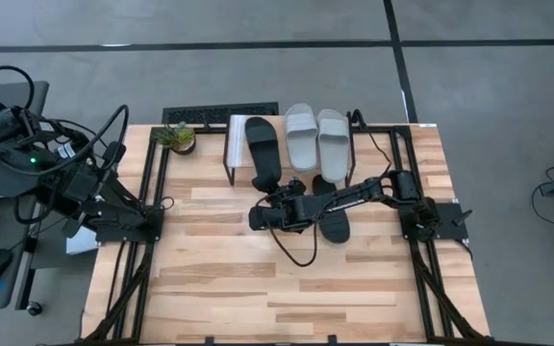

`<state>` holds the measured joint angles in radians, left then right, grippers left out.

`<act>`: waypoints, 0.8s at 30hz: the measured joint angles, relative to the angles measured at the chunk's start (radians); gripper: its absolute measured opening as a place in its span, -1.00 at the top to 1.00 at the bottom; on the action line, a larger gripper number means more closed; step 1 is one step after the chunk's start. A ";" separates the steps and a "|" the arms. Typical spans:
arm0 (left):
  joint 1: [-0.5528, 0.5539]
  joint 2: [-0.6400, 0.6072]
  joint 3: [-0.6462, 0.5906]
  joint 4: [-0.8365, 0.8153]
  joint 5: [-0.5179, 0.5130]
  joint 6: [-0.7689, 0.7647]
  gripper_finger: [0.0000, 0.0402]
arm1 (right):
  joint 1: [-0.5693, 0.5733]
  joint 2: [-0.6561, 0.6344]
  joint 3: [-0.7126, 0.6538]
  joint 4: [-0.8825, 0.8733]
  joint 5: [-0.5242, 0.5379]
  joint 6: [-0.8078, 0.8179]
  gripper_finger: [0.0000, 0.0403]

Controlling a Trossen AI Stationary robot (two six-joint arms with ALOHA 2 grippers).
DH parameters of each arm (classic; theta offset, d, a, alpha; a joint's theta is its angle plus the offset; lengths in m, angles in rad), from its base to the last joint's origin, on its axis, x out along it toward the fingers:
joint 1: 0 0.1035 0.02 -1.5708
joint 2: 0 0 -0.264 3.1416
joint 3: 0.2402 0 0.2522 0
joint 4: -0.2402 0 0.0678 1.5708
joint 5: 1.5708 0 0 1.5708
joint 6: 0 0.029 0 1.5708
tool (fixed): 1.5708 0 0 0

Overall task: Pick and place slides into the shelf
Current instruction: Put the left black slide on the shelf

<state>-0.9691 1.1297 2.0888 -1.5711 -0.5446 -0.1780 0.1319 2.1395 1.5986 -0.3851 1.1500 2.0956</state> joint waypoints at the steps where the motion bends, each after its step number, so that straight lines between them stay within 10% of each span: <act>1: 0.000 0.000 0.000 0.000 0.000 0.000 0.63 | 0.001 0.000 0.000 0.000 0.000 0.000 -0.14; 24: 0.000 0.000 0.000 0.000 0.000 0.000 0.63 | 0.021 -0.068 0.000 -0.052 0.001 -0.031 -0.14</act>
<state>-0.9691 1.1294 2.0888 -1.5711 -0.5446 -0.1776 0.1525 2.0716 1.5990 -0.4375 1.1511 2.0641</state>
